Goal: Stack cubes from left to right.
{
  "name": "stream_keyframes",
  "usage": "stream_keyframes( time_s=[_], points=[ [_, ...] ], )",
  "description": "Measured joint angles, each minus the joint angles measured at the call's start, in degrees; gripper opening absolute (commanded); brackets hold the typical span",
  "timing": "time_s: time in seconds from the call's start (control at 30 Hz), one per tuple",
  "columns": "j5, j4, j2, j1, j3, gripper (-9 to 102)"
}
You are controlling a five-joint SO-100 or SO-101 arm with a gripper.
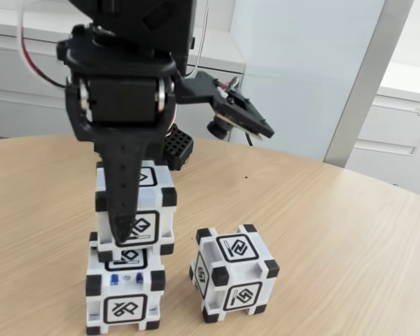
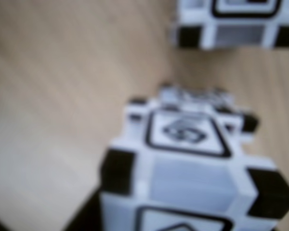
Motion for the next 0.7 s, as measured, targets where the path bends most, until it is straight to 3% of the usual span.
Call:
stream_keyframes(
  time_s=[0.7],
  points=[
    [1.58,0.0,-0.7,0.09,-6.68,16]
  ],
)
